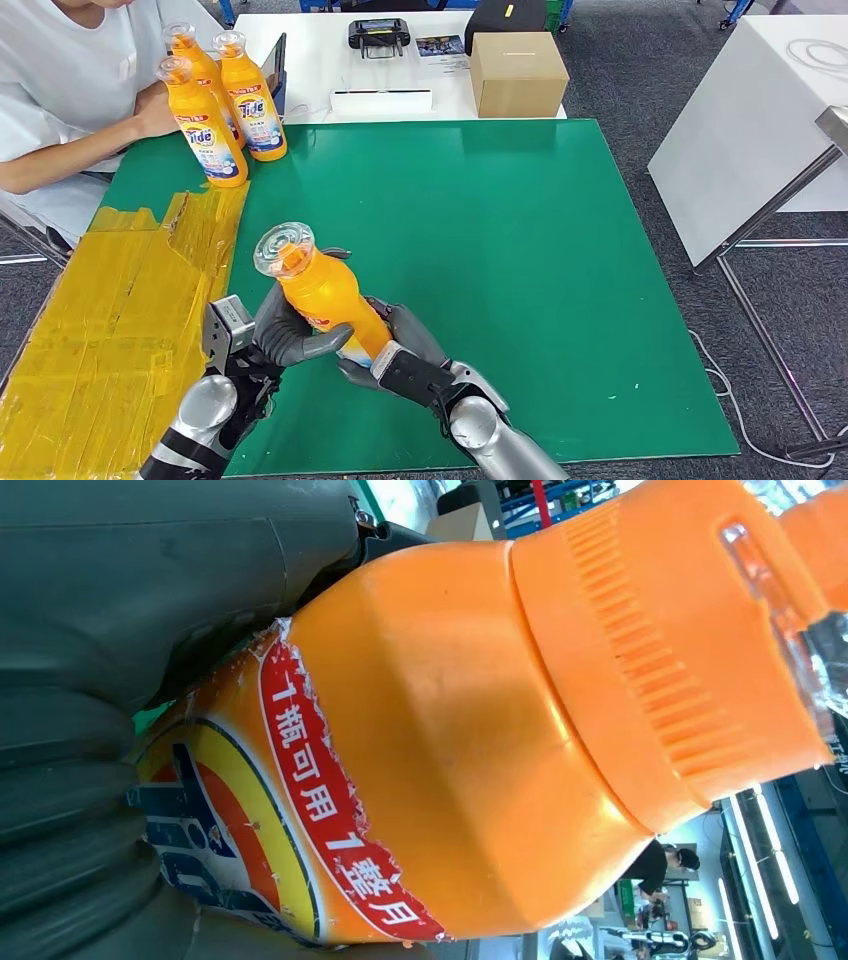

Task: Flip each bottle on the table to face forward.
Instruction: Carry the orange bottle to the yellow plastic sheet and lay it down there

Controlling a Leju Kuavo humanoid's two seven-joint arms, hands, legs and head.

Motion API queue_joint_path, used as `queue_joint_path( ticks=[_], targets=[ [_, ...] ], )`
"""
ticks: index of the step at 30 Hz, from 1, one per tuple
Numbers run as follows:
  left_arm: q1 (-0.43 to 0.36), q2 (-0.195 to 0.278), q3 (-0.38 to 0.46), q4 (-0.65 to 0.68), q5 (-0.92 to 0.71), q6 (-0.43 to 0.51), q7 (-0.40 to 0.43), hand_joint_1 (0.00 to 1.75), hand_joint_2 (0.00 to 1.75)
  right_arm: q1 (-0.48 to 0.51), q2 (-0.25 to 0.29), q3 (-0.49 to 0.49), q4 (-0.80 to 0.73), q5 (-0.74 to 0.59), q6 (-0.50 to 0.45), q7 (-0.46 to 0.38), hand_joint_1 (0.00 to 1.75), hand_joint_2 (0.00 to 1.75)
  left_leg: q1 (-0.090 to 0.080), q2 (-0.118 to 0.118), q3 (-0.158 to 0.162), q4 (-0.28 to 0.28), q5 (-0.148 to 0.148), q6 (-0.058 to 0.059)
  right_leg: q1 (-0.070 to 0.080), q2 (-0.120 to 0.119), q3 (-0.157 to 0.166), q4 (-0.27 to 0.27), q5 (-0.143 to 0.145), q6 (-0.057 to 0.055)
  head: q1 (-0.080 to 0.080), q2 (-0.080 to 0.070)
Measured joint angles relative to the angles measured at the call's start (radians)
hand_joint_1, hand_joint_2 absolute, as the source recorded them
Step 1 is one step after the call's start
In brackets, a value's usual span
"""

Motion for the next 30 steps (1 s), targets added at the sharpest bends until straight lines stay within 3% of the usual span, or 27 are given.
queue_joint_path(
  ticks=[3, 7, 8, 11, 14, 17, 20, 24, 27, 30],
  targets=[
    [0.000, 0.000, 0.000, 0.001, 0.007, 0.003, 0.001, 1.75, 1.75, 0.000, 0.000, 0.000, 0.000, 0.005, -0.003, 0.001, 1.47, 1.75, 0.000, 0.000, 0.000, 0.000, 0.000, 0.000, 0.000, 0.000, 0.000, 0.000, 0.000, 0.000, 0.000, 0.000],
    [0.003, 0.000, 0.007, -0.001, 0.022, 0.013, -0.004, 1.75, 1.75, 0.001, 0.000, 0.004, 0.000, 0.036, -0.034, 0.002, 0.07, 1.75, 0.000, 0.000, 0.000, 0.000, 0.000, 0.000, 0.000, 0.000, 0.000, 0.000, 0.000, 0.000, 0.000, 0.000],
    [0.004, 0.000, 0.010, -0.004, 0.016, 0.016, -0.009, 1.75, 1.75, 0.003, 0.001, 0.005, -0.001, 0.055, -0.057, 0.002, 0.00, 1.75, 0.000, 0.000, 0.000, 0.000, 0.000, 0.000, 0.000, 0.000, 0.000, 0.000, 0.000, 0.000, 0.000, 0.000],
    [0.020, 0.001, 0.021, -0.033, -0.042, 0.061, -0.033, 1.75, 1.75, 0.019, 0.002, 0.006, -0.025, 0.111, -0.149, -0.003, 0.00, 1.75, 0.000, 0.000, 0.000, 0.000, 0.000, 0.000, 0.000, 0.000, 0.000, 0.000, 0.000, 0.000, 0.000, 0.000],
    [0.038, 0.013, 0.045, -0.085, -0.229, 0.228, -0.044, 1.75, 1.75, 0.051, -0.005, -0.015, -0.088, 0.145, -0.240, -0.016, 0.00, 1.75, 0.000, 0.000, 0.000, 0.000, 0.000, 0.000, 0.000, 0.000, 0.000, 0.000, 0.000, 0.000, 0.000, 0.000],
    [0.047, 0.047, 0.067, -0.139, -0.702, 0.511, 0.046, 1.75, 1.75, 0.112, -0.020, -0.065, -0.202, 0.196, -0.359, -0.037, 0.00, 1.75, 0.000, -0.001, 0.000, 0.000, 0.000, 0.000, 0.000, 0.000, -0.001, 0.000, 0.000, 0.000, 0.000, 0.000],
    [0.049, 0.101, 0.071, -0.168, -1.199, 0.635, 0.204, 1.75, 1.75, 0.188, -0.036, -0.133, -0.338, 0.192, -0.434, -0.061, 0.00, 1.75, 0.000, -0.002, 0.000, 0.000, 0.000, 0.000, 0.000, -0.001, 0.000, 0.000, 0.000, 0.000, 0.000, 0.000],
    [0.043, 0.163, 0.066, -0.169, -1.393, 0.606, 0.322, 1.75, 1.75, 0.254, -0.050, -0.207, -0.466, 0.124, -0.423, -0.087, 0.00, 1.75, 0.000, 0.000, 0.000, 0.000, 0.000, 0.000, 0.000, 0.000, -0.001, 0.000, 0.000, 0.000, 0.000, 0.000],
    [0.022, 0.223, 0.045, -0.147, -1.459, 0.482, 0.398, 1.75, 1.75, 0.289, -0.052, -0.257, -0.531, 0.004, -0.355, -0.106, 0.00, 1.75, 0.000, 0.000, 0.001, 0.000, 0.000, 0.000, 0.000, 0.000, -0.001, 0.000, 0.000, 0.000, 0.000, 0.000],
    [-0.012, 0.290, 0.006, -0.086, -1.490, 0.374, 0.424, 1.75, 1.75, 0.312, -0.052, -0.317, -0.578, -0.059, -0.295, -0.116, 0.00, 1.75, 0.000, 0.000, 0.001, 0.000, 0.000, 0.000, 0.000, 0.000, 0.000, 0.000, 0.000, 0.000, 0.000, 0.000]
  ],
)
